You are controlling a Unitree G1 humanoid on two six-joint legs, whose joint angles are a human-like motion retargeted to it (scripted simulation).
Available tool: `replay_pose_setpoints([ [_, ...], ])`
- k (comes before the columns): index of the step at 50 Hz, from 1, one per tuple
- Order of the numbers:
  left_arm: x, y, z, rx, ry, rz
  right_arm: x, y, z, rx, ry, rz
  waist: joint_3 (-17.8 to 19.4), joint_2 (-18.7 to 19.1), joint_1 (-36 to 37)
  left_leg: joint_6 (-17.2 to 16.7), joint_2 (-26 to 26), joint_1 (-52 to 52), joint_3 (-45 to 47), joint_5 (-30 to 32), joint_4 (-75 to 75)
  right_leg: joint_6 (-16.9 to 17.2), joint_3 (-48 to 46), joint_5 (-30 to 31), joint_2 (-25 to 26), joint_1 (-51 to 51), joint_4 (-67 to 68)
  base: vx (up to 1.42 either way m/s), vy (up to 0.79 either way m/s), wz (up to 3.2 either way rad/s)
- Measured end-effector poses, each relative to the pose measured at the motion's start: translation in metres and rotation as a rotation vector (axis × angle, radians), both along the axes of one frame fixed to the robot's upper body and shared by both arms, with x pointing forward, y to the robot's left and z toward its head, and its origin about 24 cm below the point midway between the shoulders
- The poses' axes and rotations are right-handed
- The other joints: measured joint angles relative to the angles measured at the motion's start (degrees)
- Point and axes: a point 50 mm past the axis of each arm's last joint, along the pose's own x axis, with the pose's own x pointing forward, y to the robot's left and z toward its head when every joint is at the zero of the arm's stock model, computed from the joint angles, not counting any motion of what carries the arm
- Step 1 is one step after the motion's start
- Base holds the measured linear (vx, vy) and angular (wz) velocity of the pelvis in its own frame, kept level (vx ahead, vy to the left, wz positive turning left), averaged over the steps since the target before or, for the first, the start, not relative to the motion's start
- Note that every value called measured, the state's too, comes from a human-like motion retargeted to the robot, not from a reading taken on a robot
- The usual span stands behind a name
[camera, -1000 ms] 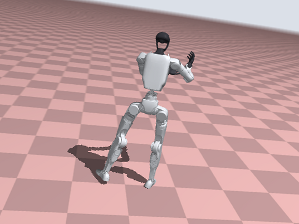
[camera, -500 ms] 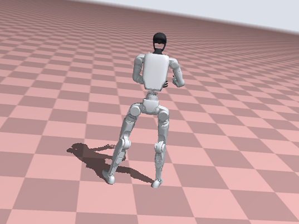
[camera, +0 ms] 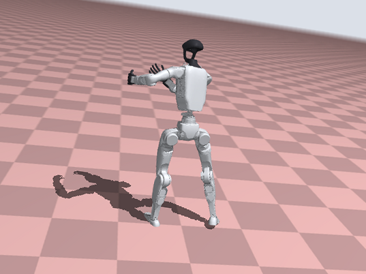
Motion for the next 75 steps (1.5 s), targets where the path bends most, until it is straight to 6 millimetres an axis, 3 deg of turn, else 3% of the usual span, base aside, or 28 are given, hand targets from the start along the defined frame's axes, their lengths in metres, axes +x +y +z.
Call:
replay_pose_setpoints([
  [3,0.002,0.007,0.015,0.038,-0.027,0.02,-0.002,0.007,0.015,0.105,0.024,0.054,-0.1,0.8,0.4,-0.5,0.2,0.1,-0.5,0.5,-0.4,-0.1,0.1,-0.1,0.3,0.2,0.1,-0.01,0.0,0.15],
  [7,0.005,0.014,0.015,0.113,-0.005,0.056,-0.001,0.013,0.017,0.105,0.034,0.075,0.1,0.8,0.2,-0.5,0.3,-0.1,0.0,0.7,-0.5,0.3,-0.5,-1.5,0.5,0.4,-0.7,-0.04,-0.06,-0.11],
  [10,0.007,0.018,-0.001,0.186,0.058,0.072,0.004,0.016,0.008,-0.013,0.004,0.054,0.7,0.1,-0.7,-0.3,0.3,-0.5,1.1,0.6,-0.3,0.6,-1.5,-3.7,0.5,0.5,-2.0,-0.07,-0.13,-0.35],
  [13,0.008,0.017,-0.031,0.212,0.143,0.096,0.009,0.012,-0.012,0.062,0.171,0.083,1.6,-1.0,-2.4,-0.6,0.3,-0.6,3.1,0.7,-0.4,1.2,-2.2,-6.2,0.7,0.5,-3.8,-0.09,-0.17,-0.54],
  [15,0.006,0.013,-0.056,0.24,0.2,0.101,0.02,0.004,-0.025,-0.469,-0.192,-0.399,2.2,-1.9,-3.8,-0.6,0.4,-0.5,4.9,1.0,-1.0,1.8,-1.9,-7.9,0.8,-0.1,-4.7,-0.1,-0.2,-0.76],
  [17,0.002,0.003,-0.084,0.21,0.274,0.065,0.015,-0.002,-0.042,-0.15,0.126,-0.064,2.9,-2.5,-5.9,-0.9,0.8,-0.3,6.7,1.2,-1.4,2.3,-1.3,-9.0,1.4,-0.5,-6.2,-0.1,-0.23,-0.8],
  [18,0.0,-0.004,-0.098,0.194,0.306,0.048,0.017,-0.008,-0.052,-0.095,0.205,-0.017,3.2,-2.9,-7.1,-1.0,1.0,-0.1,7.7,1.4,-1.6,2.5,-0.8,-9.4,1.8,-0.9,-6.9,-0.1,-0.25,-0.91],
  [19,-0.002,-0.011,-0.111,0.185,0.331,0.03,0.019,-0.014,-0.059,-0.333,0.053,-0.145,3.5,-3.2,-8.2,-0.9,1.3,0.0,8.8,1.5,-1.8,2.7,0.0,-9.8,2.2,-1.4,-7.4,-0.11,-0.25,-1.0],
  [20,-0.004,-0.02,-0.124,0.179,0.352,0.011,0.024,-0.022,-0.065,-0.699,-0.231,-0.373,3.8,-3.5,-9.4,-0.9,1.6,0.3,9.9,1.5,-2.0,2.9,0.9,-10.1,2.6,-2.0,-7.8,-0.1,-0.26,-1.0],
  [22,-0.004,-0.043,-0.148,0.11,0.4,-0.023,0.027,-0.04,-0.083,-0.481,0.068,-0.176,4.6,-3.9,-12.5,-0.7,2.5,0.9,11.9,1.7,-2.2,3.1,2.4,-10.4,3.9,-2.6,-8.8,-0.08,-0.27,-0.96],
  [23,-0.002,-0.055,-0.156,0.078,0.408,-0.016,0.03,-0.049,-0.086,-0.608,-0.017,-0.336,5.0,-4.2,-14.1,-0.9,3.1,1.2,12.9,1.7,-2.3,3.3,3.3,-10.4,4.5,-2.9,-9.2,-0.07,-0.27,-0.94],
  [25,0.001,-0.083,-0.17,0.032,0.437,-0.047,0.035,-0.068,-0.099,-0.777,-0.043,-0.386,5.4,-4.8,-17.8,-0.7,4.1,1.9,14.7,1.8,-2.3,3.6,4.9,-10.4,5.9,-3.5,-9.9,-0.05,-0.26,-0.87],
  [27,0.01,-0.116,-0.173,0.004,0.425,-0.095,0.046,-0.096,-0.094,-0.863,-0.086,-0.492,5.6,-5.3,-21.5,-0.6,5.3,2.6,16.1,2.0,-2.3,4.0,6.2,-10.3,7.4,-3.8,-10.4,-0.04,-0.27,-0.78],
  [28,0.016,-0.134,-0.17,-0.012,0.412,-0.12,0.051,-0.11,-0.091,-0.929,-0.122,-0.543,5.5,-5.4,-23.1,-0.7,6.3,2.8,16.8,2.3,-2.2,4.0,6.7,-10.1,8.6,-4.1,-10.7,-0.03,-0.31,-0.78],
  [29,0.023,-0.153,-0.163,-0.031,0.391,-0.151,0.055,-0.124,-0.083,-0.879,-0.083,-0.567,5.5,-5.4,-24.5,-0.8,7.3,3.0,17.5,2.6,-2.2,4.0,7.3,-10.0,9.8,-4.4,-10.9,-0.03,-0.33,-0.77],
  [30,0.031,-0.174,-0.154,-0.048,0.366,-0.186,0.058,-0.138,-0.073,-0.766,-0.013,-0.576,5.5,-5.3,-25.8,-0.9,8.4,3.2,18.1,2.9,-2.2,4.0,7.7,-9.8,11.0,-4.6,-11.1,-0.02,-0.33,-0.71],
  [32,0.044,-0.211,-0.125,-0.101,0.303,-0.268,0.062,-0.169,-0.047,-0.305,0.167,-0.517,5.2,-5.7,-28.2,-1.2,10.4,3.7,19.3,3.8,-2.2,4.0,8.5,-9.5,13.4,-4.9,-11.4,0.0,-0.33,-0.68],
  [36,0.053,-0.276,-0.051,-0.215,0.147,-0.449,0.063,-0.214,0.02,-0.186,-0.008,-0.686,3.9,-7.0,-31.1,-1.0,13.5,4.5,21.2,5.6,-0.9,4.0,10.3,-9.3,17.0,-5.8,-10.7,0.02,-0.3,-0.68],
  [38,0.05,-0.303,-0.014,-0.278,0.084,-0.525,0.062,-0.239,0.053,-0.28,-0.105,-0.932,3.1,-8.1,-31.6,-0.3,14.1,5.2,22.0,6.2,0.2,4.0,11.6,-9.3,17.8,-5.8,-10.1,0.06,-0.2,-0.68],
  [40,0.042,-0.323,0.023,-0.348,0.014,-0.619,0.05,-0.236,0.09,-0.083,-0.207,-0.819,2.4,-9.0,-32.1,0.5,14.4,5.8,22.6,6.8,1.6,4.0,12.8,-9.3,18.2,-5.4,-9.8,0.07,-0.15,-0.66],
  [44,0.024,-0.349,0.078,-0.418,-0.095,-0.749,0.034,-0.251,0.145,-0.017,-0.352,-0.895,1.3,-11.2,-31.7,2.3,14.6,6.6,22.7,7.6,5.2,4.0,15.3,-9.0,18.4,-4.3,-9.9,0.06,-0.1,-0.62],
  [47,0.011,-0.358,0.107,-0.414,-0.189,-0.814,0.023,-0.254,0.176,0.015,-0.437,-0.905,0.8,-12.2,-31.1,3.2,15.1,6.5,22.1,7.8,8.0,4.0,16.7,-8.6,18.9,-3.5,-10.4,0.03,-0.09,-0.48],
  [52,0.0,-0.358,0.125,-0.353,-0.306,-0.845,0.017,-0.256,0.199,0.015,-0.484,-0.921,0.7,-12.7,-30.3,3.5,16.0,5.9,21.1,7.0,11.0,4.0,17.4,-7.8,19.5,-2.6,-11.5,0.0,-0.03,-0.16],
  [57,0.01,-0.344,0.1,-0.3,-0.276,-0.807,0.026,-0.249,0.183,-0.031,-0.456,-0.906,1.5,-12.0,-30.4,3.6,15.4,5.7,21.6,4.5,10.2,4.0,16.5,-7.7,18.7,-2.9,-11.6,-0.04,0.12,0.23],
  [60,0.024,-0.326,0.058,-0.251,-0.179,-0.738,0.039,-0.241,0.144,-0.078,-0.367,-0.875,1.7,-12.0,-30.6,3.4,14.3,5.5,22.3,3.1,7.7,4.0,15.3,-8.0,17.6,-3.9,-11.0,-0.07,0.19,0.5],
  [66,0.037,-0.259,-0.055,-0.195,0.114,-0.53,0.064,-0.211,0.023,-0.157,-0.022,-0.75,2.1,-11.8,-28.4,1.5,12.2,4.0,22.1,1.1,2.4,4.0,11.8,-7.8,15.6,-6.1,-10.8,-0.09,0.22,0.6],
  [71,0.016,-0.184,-0.131,-0.183,0.34,-0.354,0.06,-0.17,-0.069,-0.197,0.256,-0.607,2.6,-10.8,-23.1,-0.8,10.1,1.8,19.5,1.3,-0.9,4.0,8.1,-6.5,13.5,-6.1,-12.6,-0.06,0.26,0.73],
  [75,-0.008,-0.125,-0.159,-0.154,0.453,-0.243,0.046,-0.134,-0.108,-0.244,0.356,-0.478,2.6,-9.0,-17.2,-1.7,7.8,0.5,16.3,1.9,-2.7,4.0,4.8,-4.6,11.1,-4.7,-14.0,-0.01,0.32,0.88],
])
